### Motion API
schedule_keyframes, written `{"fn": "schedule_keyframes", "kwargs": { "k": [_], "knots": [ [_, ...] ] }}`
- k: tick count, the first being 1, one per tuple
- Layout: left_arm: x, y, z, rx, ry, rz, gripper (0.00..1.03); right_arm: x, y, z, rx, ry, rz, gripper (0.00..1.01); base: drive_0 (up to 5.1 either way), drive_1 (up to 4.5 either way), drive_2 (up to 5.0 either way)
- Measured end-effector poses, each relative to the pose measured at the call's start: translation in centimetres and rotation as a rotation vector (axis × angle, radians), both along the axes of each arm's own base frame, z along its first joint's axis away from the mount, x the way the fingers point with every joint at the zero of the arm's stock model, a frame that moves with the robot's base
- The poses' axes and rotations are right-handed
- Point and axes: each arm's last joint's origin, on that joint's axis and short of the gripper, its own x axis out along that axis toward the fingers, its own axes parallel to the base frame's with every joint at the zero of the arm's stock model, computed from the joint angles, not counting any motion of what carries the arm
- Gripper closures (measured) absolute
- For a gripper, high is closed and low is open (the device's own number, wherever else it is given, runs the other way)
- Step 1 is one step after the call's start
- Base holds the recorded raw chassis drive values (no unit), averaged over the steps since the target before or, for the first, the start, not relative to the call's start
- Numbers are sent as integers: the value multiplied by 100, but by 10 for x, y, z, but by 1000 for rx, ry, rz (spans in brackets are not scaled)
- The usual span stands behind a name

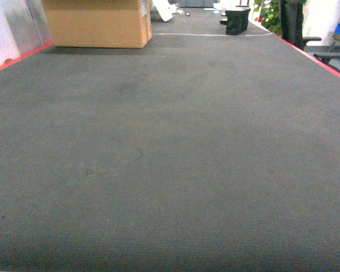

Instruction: Sort blue parts and orange caps into right shelf containers

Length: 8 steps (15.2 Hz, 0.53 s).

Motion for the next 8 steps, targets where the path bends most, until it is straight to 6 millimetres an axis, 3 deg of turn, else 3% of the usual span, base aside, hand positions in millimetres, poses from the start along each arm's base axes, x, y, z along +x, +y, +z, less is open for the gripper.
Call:
{"fn": "schedule_keyframes", "kwargs": {
  "k": [3, 8],
  "knots": [
    [-12, 14, -8, 18, 35, -139, 61, -7, -14, -15, -44, 9, 120, 61, 0, 0, 0],
    [-26, 28, -20, 17, 37, -161, 61, -14, -28, -34, -56, 15, 147, 61, 0, 0, 0]
  ]
}}
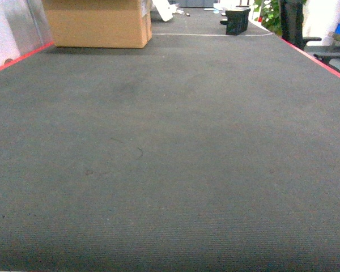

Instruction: Sort blue parts and orange caps into right shelf containers

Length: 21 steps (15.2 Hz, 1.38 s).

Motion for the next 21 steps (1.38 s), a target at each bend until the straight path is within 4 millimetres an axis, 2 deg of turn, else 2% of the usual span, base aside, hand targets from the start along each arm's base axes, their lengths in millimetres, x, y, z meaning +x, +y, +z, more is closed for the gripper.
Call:
{"fn": "schedule_keyframes", "kwargs": {
  "k": [2, 5, 7, 12, 13, 14, 21],
  "knots": [
    [-4, 9, -3, 2, 3, 40, 61, -2, -10, -6, -4, 4, -46, 61, 0, 0, 0],
    [-8, 8, -9, 4, -15, 12, 61, -5, -8, -10, -5, 6, -17, 61, 0, 0, 0],
    [-11, 8, -8, 3, -20, 15, 61, -15, -8, -19, -5, -4, -16, 61, 0, 0, 0],
    [-17, 8, -10, 3, -9, 13, 61, -16, -8, -20, -5, -8, -17, 61, 0, 0, 0],
    [-23, 8, -16, 5, 40, 9, 61, -16, -8, -20, -5, -8, -18, 61, 0, 0, 0],
    [-27, 8, -12, 5, -12, 13, 61, -16, -8, -20, -5, -8, -17, 61, 0, 0, 0],
    [-27, 8, -13, 6, -2, 13, 61, -16, -8, -20, -5, -8, -17, 62, 0, 0, 0]
  ]
}}
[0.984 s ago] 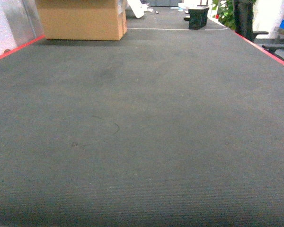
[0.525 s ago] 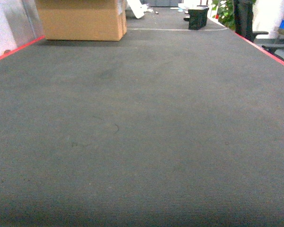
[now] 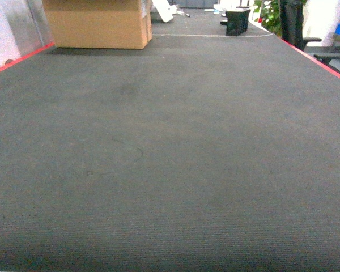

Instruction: Sort blue parts and orange caps into right shelf containers

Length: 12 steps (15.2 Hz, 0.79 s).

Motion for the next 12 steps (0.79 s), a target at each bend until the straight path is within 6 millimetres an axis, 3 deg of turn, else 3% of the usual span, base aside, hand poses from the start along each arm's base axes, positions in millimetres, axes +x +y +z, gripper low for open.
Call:
{"fn": "schedule_keyframes", "kwargs": {
  "k": [9, 12],
  "knots": [
    [0, 0, 0, 0, 0, -1, 61, 0, 0, 0, 0, 0, 0, 62, 0, 0, 0],
    [0, 0, 0, 0, 0, 1, 61, 0, 0, 0, 0, 0, 0, 62, -171, -171, -171]
  ]
}}
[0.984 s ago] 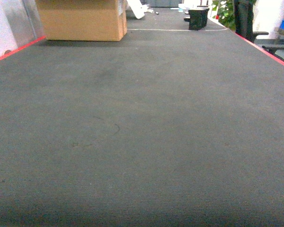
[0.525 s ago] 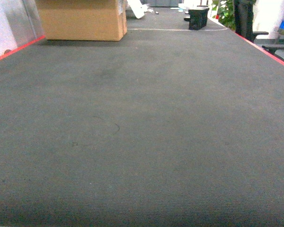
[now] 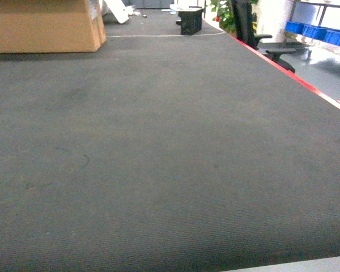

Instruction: Sort blue parts and orange caps into right shelf containers

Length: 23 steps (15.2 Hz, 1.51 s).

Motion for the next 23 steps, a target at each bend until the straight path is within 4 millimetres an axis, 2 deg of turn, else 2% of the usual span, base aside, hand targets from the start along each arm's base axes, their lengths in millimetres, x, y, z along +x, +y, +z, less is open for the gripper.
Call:
{"fn": "schedule_keyframes", "kwargs": {
  "k": [23],
  "knots": [
    [0, 0, 0, 0, 0, 0, 62, 0, 0, 0, 0, 0, 0, 62, -176, -176, -176]
  ]
}}
